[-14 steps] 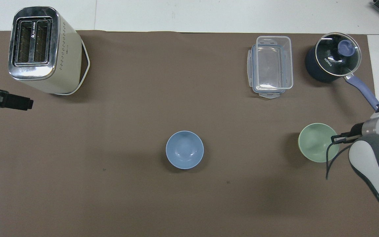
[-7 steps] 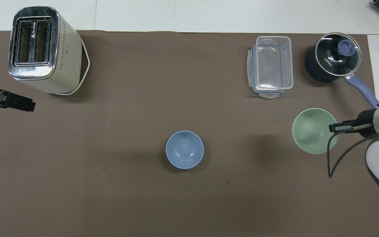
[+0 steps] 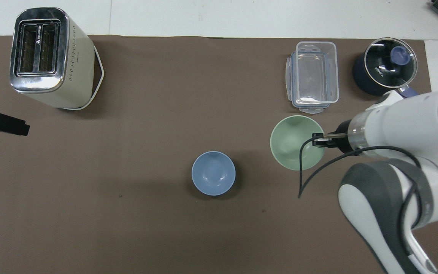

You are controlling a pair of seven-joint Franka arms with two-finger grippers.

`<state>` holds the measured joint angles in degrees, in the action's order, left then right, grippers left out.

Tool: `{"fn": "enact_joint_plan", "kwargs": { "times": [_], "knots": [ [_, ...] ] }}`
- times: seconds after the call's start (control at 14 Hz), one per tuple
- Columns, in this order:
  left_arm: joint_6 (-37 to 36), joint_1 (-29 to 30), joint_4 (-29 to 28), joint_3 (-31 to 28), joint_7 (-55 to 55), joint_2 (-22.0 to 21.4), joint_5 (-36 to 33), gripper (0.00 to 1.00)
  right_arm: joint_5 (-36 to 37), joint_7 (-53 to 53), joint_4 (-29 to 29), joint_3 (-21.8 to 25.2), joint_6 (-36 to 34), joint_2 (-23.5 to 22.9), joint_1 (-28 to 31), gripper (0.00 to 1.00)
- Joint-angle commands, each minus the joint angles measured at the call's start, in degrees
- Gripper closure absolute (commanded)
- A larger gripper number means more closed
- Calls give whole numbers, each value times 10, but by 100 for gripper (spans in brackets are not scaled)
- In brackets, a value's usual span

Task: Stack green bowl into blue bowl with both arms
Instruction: 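Carry the green bowl with the right gripper over the blue bowl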

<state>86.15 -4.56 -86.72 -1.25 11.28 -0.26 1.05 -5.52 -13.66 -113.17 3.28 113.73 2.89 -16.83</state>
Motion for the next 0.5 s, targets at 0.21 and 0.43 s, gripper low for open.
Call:
{"fn": "enact_joint_plan", "kwargs": {
  "times": [0.21, 0.43],
  "knots": [
    [-14, 7, -2, 7, -13, -9, -13, 0, -10, -174, 54, 3, 28, -80, -107, 100],
    [-10, 6, -1, 7, -14, -9, -13, 0, -11, -232, 51, 1, 47, -101, -147, 100]
  ]
}}
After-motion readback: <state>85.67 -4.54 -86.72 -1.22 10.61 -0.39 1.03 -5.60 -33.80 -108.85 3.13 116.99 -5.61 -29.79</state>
